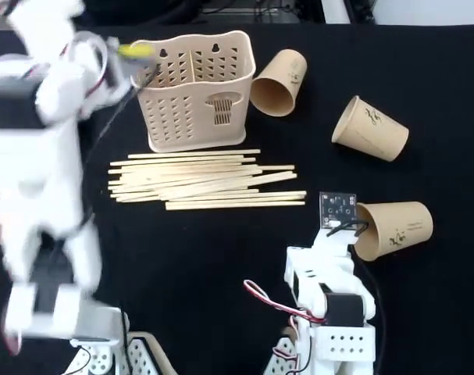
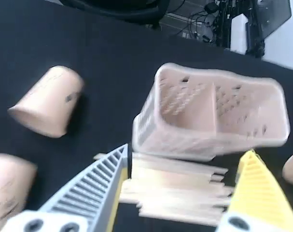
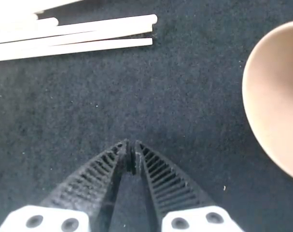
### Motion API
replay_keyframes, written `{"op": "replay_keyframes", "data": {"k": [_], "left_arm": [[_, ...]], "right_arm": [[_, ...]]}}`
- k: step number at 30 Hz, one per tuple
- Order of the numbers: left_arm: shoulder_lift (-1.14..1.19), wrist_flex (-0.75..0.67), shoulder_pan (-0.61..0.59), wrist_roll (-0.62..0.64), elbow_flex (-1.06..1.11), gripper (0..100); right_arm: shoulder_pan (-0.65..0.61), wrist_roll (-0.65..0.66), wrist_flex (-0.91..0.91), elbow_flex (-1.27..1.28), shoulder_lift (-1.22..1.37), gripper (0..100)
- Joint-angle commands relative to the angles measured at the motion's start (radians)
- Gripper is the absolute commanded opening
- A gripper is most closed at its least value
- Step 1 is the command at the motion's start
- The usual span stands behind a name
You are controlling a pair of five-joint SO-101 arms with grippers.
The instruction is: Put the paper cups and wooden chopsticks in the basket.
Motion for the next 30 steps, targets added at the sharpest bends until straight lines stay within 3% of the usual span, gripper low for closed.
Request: {"op": "replay_keyframes", "data": {"k": [1,6,10,14,17,20,25,30], "left_arm": [[-0.474,-0.021,-0.136,-0.081,0.452,35],[-0.934,-0.146,-0.432,-0.184,1.040,35],[-1.343,-0.204,-0.579,-0.261,1.495,35],[-1.708,-0.295,-0.806,-0.362,1.689,35],[-1.582,-0.313,-0.839,-0.419,1.753,35],[-1.438,-0.431,-0.848,-0.428,1.940,35],[-1.381,-0.709,-0.898,-0.298,2.207,35],[-1.381,-0.829,-0.891,-0.210,2.284,35]], "right_arm": [[0.006,0.002,0.005,-0.005,-0.050,2.2],[0.006,0.002,0.005,-0.005,-0.050,2.2],[0.006,0.002,0.005,-0.005,-0.050,2.2],[0.006,0.002,0.005,-0.005,-0.050,2.2],[0.006,0.002,0.005,-0.005,-0.050,2.2],[0.006,0.002,0.005,-0.005,-0.050,2.2],[0.006,0.002,0.005,-0.005,-0.050,2.2],[0.006,0.002,0.005,-0.005,-0.050,2.2]]}}
